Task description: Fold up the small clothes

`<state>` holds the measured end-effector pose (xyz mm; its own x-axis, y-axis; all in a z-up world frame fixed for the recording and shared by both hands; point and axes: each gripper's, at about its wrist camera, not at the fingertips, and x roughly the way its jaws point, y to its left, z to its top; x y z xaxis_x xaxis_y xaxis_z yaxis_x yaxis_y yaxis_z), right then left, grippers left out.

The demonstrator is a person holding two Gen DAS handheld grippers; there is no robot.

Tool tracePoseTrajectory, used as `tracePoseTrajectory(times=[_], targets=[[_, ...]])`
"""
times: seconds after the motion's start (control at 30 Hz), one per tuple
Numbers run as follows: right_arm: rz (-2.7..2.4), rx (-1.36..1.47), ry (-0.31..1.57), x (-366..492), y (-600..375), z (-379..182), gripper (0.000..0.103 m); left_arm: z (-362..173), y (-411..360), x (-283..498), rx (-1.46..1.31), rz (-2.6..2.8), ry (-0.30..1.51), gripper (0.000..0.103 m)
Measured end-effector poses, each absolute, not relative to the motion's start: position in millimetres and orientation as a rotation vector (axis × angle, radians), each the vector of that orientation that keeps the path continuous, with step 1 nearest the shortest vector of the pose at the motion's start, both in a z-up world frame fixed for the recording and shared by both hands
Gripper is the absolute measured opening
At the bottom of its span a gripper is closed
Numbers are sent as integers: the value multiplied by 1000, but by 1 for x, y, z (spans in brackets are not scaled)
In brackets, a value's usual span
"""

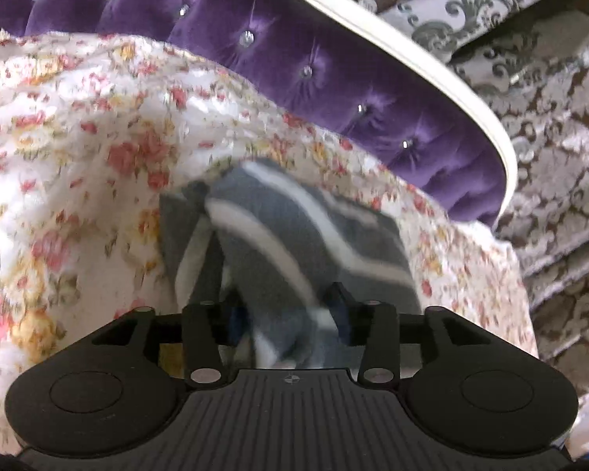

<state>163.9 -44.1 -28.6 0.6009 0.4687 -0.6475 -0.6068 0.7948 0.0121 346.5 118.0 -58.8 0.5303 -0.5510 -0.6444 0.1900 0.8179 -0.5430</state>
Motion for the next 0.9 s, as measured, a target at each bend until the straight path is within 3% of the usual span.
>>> tracePoseTrajectory(times=[0.13, 0.37, 0.57, 0.7, 0.9], targets=[[628, -187, 701, 161, -47, -28, 50, -52, 112, 360, -409, -369, 869, 54], [633, -86, 737, 162, -70, -20, 50, -48, 83, 349, 143, -147, 836, 58], [594, 23, 732, 168, -101, -8, 54, -14, 106, 317, -4, -169, 718, 60], [556, 56, 724, 175, -114, -6, 58, 0, 96, 297, -88, -256, 653, 70], [535, 68, 724, 175, -121, -4, 58, -26, 67, 290, -6, -269, 700, 70]])
